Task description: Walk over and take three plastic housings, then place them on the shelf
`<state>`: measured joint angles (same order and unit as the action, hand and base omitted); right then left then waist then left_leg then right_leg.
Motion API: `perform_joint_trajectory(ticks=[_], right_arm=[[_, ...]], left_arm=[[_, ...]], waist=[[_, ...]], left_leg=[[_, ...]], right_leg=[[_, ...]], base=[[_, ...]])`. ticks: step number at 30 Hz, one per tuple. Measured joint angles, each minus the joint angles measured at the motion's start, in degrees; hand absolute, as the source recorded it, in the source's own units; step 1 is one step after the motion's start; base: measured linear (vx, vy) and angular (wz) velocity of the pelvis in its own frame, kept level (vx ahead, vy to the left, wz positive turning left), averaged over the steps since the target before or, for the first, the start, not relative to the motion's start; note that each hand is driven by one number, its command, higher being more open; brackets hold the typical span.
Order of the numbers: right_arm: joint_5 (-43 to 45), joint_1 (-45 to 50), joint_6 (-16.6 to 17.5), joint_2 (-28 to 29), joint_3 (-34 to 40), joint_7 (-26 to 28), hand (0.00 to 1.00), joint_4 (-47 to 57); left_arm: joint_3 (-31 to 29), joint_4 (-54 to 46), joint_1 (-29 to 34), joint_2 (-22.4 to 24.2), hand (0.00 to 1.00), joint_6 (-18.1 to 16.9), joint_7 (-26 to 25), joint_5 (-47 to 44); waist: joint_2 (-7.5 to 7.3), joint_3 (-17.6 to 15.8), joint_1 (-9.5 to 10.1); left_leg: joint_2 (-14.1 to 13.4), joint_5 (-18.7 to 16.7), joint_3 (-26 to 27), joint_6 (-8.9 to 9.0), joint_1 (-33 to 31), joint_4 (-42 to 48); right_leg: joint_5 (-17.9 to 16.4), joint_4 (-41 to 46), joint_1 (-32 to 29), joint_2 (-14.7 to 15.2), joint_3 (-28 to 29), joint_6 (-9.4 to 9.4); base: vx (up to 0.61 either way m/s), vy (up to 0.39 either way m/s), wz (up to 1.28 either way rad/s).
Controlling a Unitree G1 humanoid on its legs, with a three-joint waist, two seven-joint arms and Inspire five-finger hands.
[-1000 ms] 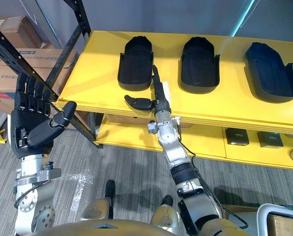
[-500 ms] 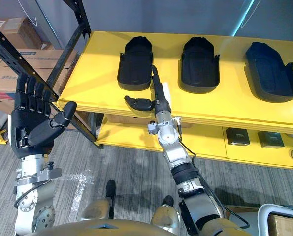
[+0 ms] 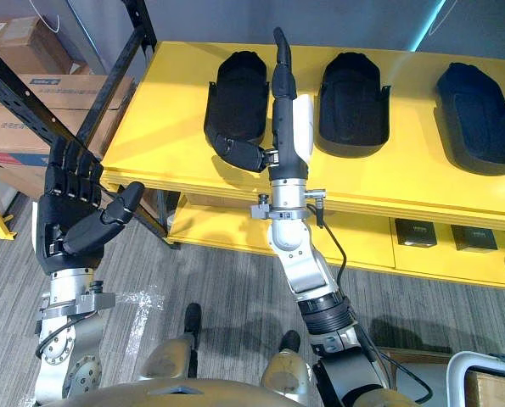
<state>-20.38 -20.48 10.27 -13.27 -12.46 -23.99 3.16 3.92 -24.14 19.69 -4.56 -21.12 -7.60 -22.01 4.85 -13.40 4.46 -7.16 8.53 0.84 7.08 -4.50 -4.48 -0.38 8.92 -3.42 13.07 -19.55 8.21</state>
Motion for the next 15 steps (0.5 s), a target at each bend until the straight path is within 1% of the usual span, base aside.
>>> perform_joint_trajectory(ticks=[6, 9, 11, 13, 15], right_arm=[[-2.0, -0.7, -1.6, -1.8, -0.4, 0.7, 1.0, -3.9], [-6.3, -2.6, -4.3, -3.3, -0.6, 0.6, 1.0, -10.8], [-6.3, -3.3, -5.8, -4.1, -0.7, 0.5, 1.0, -14.8], [-6.3, -3.4, -6.3, -4.7, -0.8, 0.4, 1.0, -16.6], [-6.2, -3.7, -6.3, -5.0, -0.7, 0.3, 1.0, -17.1]], left_arm=[[0.0, -0.1, 0.0, -0.1, 1.0, 0.0, -0.5, 0.0], [-0.1, -0.1, 0.0, -0.5, 1.0, 0.0, -0.8, 0.0], [-0.1, -0.1, 0.0, -0.6, 1.0, 0.0, -1.3, 0.0], [-0.3, -0.1, 0.0, -0.6, 1.0, 0.0, -1.8, 0.0], [-0.7, -0.1, 0.1, -0.6, 1.0, 0.0, -2.6, 0.0]], waist=[[-0.1, -0.1, 0.11], [-0.31, -0.2, 0.23], [-0.41, -0.3, 0.86], [-0.55, -0.4, 1.46], [-0.89, -0.8, 1.55]], left_leg=[[0.0, 0.0, -0.7, -0.04, -0.2, 0.2], [0.0, 0.1, -1.3, -0.14, -0.8, 0.2], [0.0, 0.3, -1.4, -0.18, -1.0, 0.2], [0.0, 0.3, -1.4, -0.18, -1.0, 0.2], [0.0, 0.4, -1.5, -0.16, -0.9, 0.2]], right_leg=[[-0.4, 0.0, 0.4, 0.0, -0.8, -0.42], [-0.3, 0.1, 0.4, 0.0, -1.5, -0.41], [-0.3, 0.1, 0.3, 0.0, -1.6, -0.39], [-0.3, 0.1, 0.3, 0.0, -1.6, -0.39], [-0.2, 0.1, 0.4, 0.0, -1.6, -0.24]], base=[[-0.03, -0.008, 0.07], [-0.04, -0.008, 0.11], [-0.02, -0.012, 0.05], [0.0, 0.0, 0.0], [0.0, 0.0, 0.0]])
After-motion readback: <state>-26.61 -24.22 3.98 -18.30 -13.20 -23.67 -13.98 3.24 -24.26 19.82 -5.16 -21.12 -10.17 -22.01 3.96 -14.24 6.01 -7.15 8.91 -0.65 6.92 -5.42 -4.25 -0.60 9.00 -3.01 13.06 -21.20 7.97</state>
